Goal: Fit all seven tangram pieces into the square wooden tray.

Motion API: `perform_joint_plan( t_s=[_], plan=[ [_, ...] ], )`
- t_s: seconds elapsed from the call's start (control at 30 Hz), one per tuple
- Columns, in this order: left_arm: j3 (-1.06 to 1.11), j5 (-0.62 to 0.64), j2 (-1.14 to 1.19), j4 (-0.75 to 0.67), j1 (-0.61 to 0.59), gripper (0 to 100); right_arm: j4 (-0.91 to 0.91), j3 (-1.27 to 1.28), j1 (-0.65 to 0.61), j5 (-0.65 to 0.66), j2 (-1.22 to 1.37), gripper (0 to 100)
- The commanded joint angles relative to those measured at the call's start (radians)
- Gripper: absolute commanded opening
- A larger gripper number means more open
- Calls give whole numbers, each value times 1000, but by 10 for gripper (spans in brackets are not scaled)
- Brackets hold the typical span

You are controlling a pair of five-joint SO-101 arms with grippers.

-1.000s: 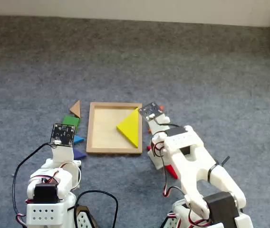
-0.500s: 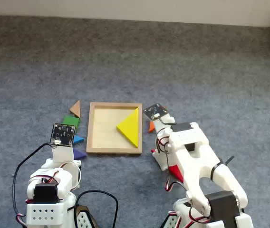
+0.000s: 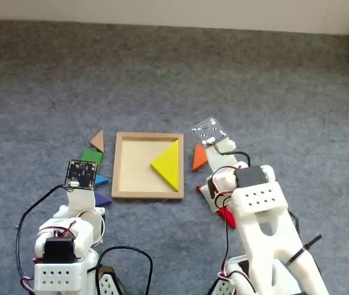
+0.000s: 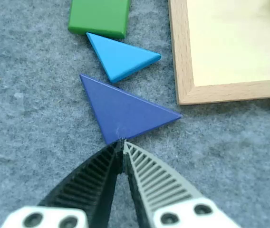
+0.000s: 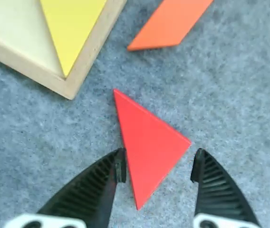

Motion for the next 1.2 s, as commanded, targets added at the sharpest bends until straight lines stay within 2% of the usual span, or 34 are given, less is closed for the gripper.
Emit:
perform_joint_plan(
  t_s=[0.0,0.17,0.43,0.53,0.7,0.93,1.17],
  plan=[
    [19,6,-25,3,-15,6,4,-47,8,11,45,230],
    [19,6,-25,3,-15,6,-4,-68,7,11,229,320],
    [19,6,-25,3,-15,6,1,-226,-2,15,469,327],
    [19,6,-25,3,-15,6,2,-252,-2,68,519,327],
    [19,6,-25,3,-15,6,2,-252,-5,81,553,327],
    [19,6,-25,3,-15,6,2,-251,-73,81,552,327],
    [19,6,-25,3,-15,6,-5,-248,-70,81,559,327]
  ],
)
